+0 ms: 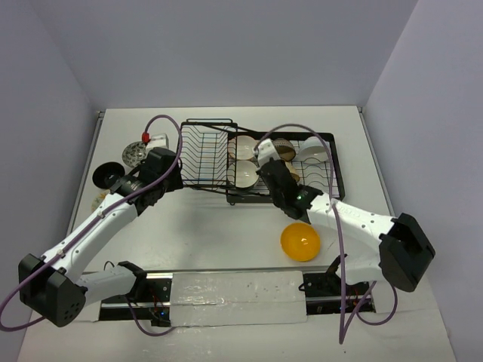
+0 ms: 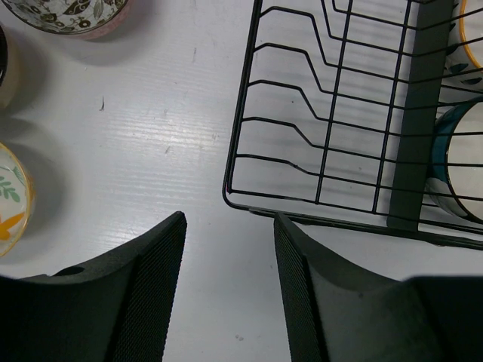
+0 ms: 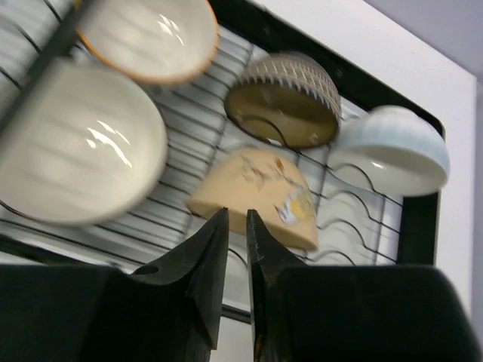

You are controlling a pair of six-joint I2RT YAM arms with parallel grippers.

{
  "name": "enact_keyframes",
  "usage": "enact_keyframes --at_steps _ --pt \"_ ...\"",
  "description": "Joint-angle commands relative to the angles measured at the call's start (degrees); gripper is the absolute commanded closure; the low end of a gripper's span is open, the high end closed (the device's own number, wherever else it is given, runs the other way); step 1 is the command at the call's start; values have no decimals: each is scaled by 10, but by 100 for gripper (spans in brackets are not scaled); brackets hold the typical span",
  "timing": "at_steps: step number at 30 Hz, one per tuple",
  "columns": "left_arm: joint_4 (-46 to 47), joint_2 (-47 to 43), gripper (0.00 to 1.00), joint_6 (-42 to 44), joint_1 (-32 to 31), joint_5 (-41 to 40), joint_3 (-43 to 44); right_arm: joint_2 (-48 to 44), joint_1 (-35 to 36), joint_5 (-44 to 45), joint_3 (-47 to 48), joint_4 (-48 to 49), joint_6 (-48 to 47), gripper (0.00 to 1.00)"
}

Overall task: Load the bowls into the dish rack
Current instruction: Insert the bowl into the dish rack, then pick up the bowl from the corner of the board.

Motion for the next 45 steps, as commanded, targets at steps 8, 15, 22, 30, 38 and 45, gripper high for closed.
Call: enact_keyframes --at_steps 8,15,22,30,38,45 --pt "13 -10 40 -2 19 -29 0 51 -2 -128 249 -128 103 69" --pt "29 -62 41 -42 91 -46 0 155 6 -276 387 -186 92 68" --pt "18 -77 39 -70 172 -78 0 274 10 -414 532 -230 62 67" --pt "-3 -29 38 -107 284 -59 11 418 18 -528 725 -292 53 66" --pt "-12 87 40 -115 396 25 57 404 18 -567 672 -257 52 66" --pt "-27 135 39 -133 416 -18 134 353 18 -581 570 -231 42 66"
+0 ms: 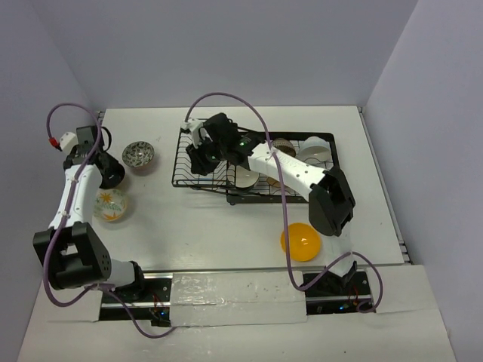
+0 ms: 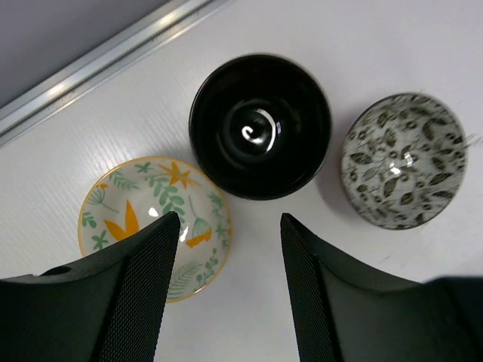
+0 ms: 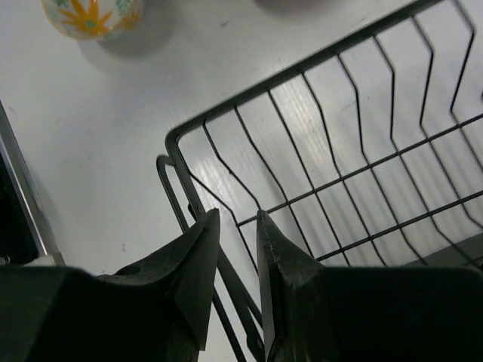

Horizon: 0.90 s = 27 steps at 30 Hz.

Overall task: Load the bowls into the dish rack
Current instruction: Pick up the bowl from the corner of the board.

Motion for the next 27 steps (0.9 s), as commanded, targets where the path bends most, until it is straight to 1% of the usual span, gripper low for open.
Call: enact_keyframes --at_steps 1,2,6,12,18,27 --pt "-13 16 39 -22 2 -28 69 -61 3 -22 -42 29 -11 66" --pt "-18 24 38 -29 2 -33 88 -65 3 -25 -52 32 -13 66" --pt "-28 62 38 -40 16 -34 112 -83 4 -19 -81 31 -16 66" --pt "-15 94 38 -50 72 16 98 -106 -1 -19 -105 42 -10 66" --pt "-13 132 37 -43 109 19 105 -108 -6 -29 -115 47 -4 66" --pt "-4 203 37 -41 115 22 128 -94 -7 -43 -121 52 4 66"
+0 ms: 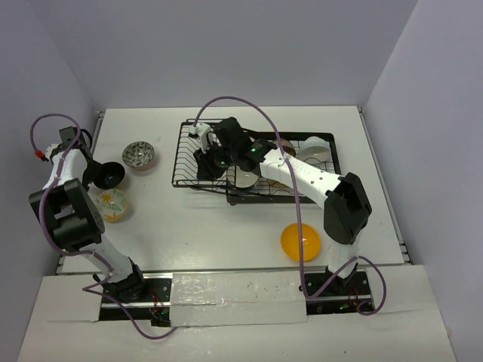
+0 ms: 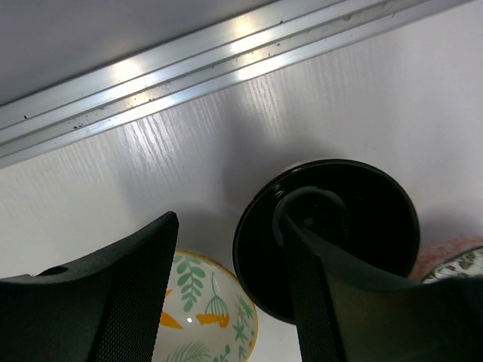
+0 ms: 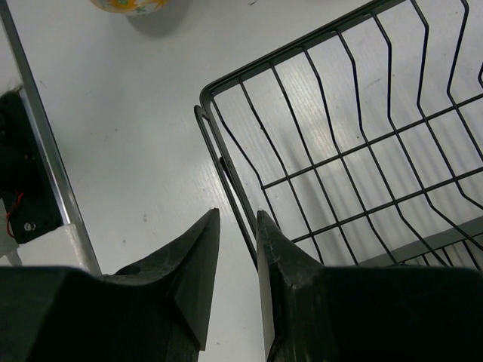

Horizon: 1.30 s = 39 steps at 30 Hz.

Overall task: Load the bowls into the dish rack
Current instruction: Pick up the bowl from the corner of the board.

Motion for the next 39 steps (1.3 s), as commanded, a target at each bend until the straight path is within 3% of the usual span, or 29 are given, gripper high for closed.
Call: enact_keyframes --at_steps 1,12,19,29,39 --pt "7 20 37 -4 1 4 34 -7 -4 -15 -5 23 6 66" --pt "-2 92 40 -12 -1 -15 79 3 -7 -17 -19 29 7 66" --pt "-3 115 53 -12 -13 -31 87 -2 -15 -16 -34 35 8 66" --pt "-2 122 60 -7 -29 -53 89 -13 -22 -12 -58 46 9 67" --pt "10 101 94 -1 -34 -55 67 -31 -27 -11 -76 57 13 67"
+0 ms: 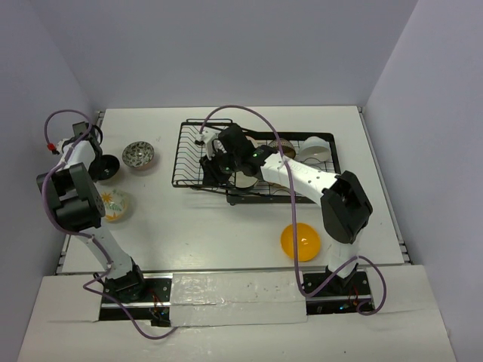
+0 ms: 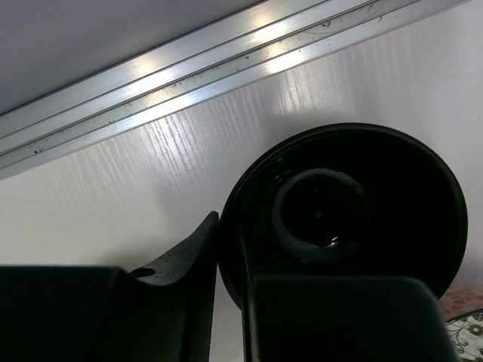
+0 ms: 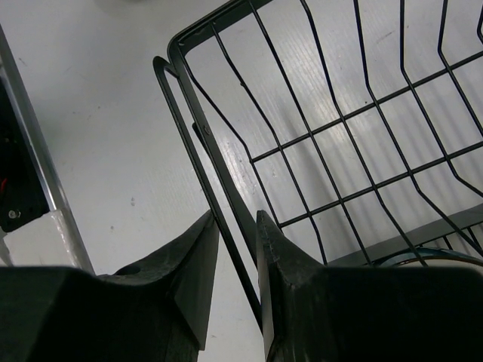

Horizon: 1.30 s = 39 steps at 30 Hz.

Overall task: Load the bowls into the dish rack
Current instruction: Pick up the bowl from the corner of the board.

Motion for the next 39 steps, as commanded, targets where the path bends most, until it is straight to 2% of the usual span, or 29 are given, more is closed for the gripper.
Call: enact_keyframes --at_steps 1,3,31,39 --pt "7 -18 96 5 0 -13 -5 -34 -9 6 -9 20 5 67" --pt "9 -22 100 8 -2 -13 -9 -35 -10 5 -11 22 5 67" --pt "20 -198 100 18 -45 -13 -45 -57 -11 3 -27 27 7 67" --pt "14 -281 100 41 -100 -73 -11 -58 -12 10 -13 8 0 67"
